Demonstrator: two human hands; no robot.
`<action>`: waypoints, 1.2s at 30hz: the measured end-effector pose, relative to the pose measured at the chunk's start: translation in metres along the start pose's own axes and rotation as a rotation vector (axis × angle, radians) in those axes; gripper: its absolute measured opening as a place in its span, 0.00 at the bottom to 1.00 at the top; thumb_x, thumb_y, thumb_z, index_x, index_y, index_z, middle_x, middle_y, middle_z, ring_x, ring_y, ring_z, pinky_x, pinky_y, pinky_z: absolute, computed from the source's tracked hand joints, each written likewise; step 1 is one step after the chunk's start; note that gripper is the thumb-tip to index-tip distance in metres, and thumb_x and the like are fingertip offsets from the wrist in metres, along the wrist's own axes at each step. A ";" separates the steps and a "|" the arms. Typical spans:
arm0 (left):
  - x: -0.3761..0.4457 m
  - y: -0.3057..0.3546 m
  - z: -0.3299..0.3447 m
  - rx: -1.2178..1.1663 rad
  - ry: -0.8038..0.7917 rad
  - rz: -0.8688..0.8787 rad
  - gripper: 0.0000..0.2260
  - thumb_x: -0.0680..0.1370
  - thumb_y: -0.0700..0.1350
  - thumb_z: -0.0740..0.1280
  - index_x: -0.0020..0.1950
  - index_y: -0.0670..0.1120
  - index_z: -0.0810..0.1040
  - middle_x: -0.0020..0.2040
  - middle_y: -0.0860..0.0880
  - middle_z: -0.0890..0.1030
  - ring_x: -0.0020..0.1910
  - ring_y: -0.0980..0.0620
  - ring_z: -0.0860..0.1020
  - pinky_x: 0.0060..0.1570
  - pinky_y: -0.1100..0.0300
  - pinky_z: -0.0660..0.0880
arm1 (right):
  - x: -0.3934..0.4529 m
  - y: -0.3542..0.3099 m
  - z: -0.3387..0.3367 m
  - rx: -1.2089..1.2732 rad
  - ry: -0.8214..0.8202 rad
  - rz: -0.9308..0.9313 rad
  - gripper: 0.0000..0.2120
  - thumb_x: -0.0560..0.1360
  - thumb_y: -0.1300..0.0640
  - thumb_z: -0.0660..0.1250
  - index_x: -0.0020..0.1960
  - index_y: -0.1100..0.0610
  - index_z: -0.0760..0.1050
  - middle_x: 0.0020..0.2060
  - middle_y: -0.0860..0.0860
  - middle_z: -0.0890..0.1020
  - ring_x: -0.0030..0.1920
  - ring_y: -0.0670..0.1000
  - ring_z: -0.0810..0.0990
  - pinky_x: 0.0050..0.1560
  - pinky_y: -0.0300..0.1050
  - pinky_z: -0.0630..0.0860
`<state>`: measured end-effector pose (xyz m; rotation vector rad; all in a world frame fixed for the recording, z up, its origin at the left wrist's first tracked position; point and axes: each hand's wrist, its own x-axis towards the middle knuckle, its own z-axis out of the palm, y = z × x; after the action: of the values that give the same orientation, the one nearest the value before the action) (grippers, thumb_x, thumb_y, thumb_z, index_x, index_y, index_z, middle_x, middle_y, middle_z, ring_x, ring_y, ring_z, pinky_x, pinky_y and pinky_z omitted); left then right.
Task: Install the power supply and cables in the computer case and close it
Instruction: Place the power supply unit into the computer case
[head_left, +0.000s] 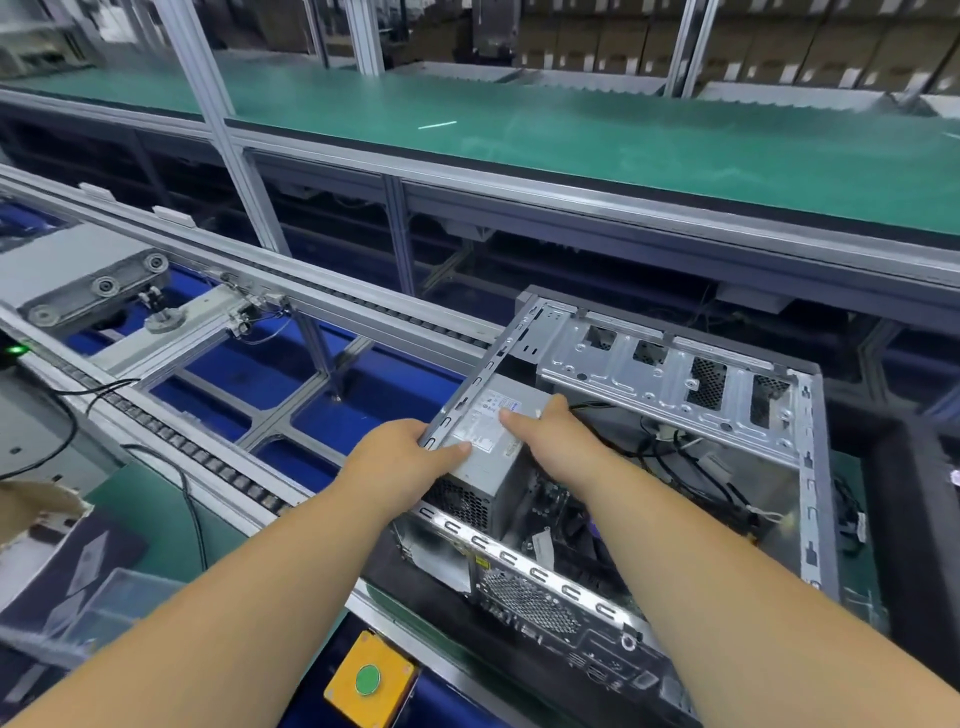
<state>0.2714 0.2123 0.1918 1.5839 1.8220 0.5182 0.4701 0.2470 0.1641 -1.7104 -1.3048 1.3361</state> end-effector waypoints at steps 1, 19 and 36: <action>0.001 -0.001 0.000 0.010 0.010 0.004 0.14 0.70 0.64 0.70 0.39 0.54 0.79 0.35 0.54 0.81 0.36 0.55 0.80 0.34 0.58 0.73 | 0.000 -0.001 0.003 -0.021 0.021 -0.005 0.26 0.76 0.41 0.67 0.64 0.54 0.63 0.56 0.48 0.77 0.50 0.48 0.77 0.41 0.42 0.71; 0.002 -0.020 0.002 -0.123 -0.139 0.071 0.24 0.64 0.70 0.70 0.56 0.62 0.73 0.48 0.62 0.81 0.46 0.60 0.80 0.47 0.58 0.77 | 0.003 0.014 -0.003 -0.011 -0.117 0.090 0.48 0.63 0.21 0.60 0.76 0.43 0.60 0.69 0.41 0.70 0.68 0.48 0.69 0.67 0.50 0.64; 0.005 -0.015 0.005 -0.026 -0.077 0.094 0.27 0.64 0.71 0.68 0.56 0.58 0.72 0.47 0.60 0.78 0.44 0.60 0.77 0.36 0.61 0.70 | -0.020 0.012 0.000 -0.195 -0.203 -0.063 0.05 0.74 0.33 0.63 0.44 0.31 0.76 0.41 0.25 0.78 0.48 0.33 0.75 0.45 0.36 0.68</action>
<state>0.2644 0.2138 0.1768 1.6554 1.6846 0.5142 0.4738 0.2242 0.1602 -1.6777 -1.6377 1.4148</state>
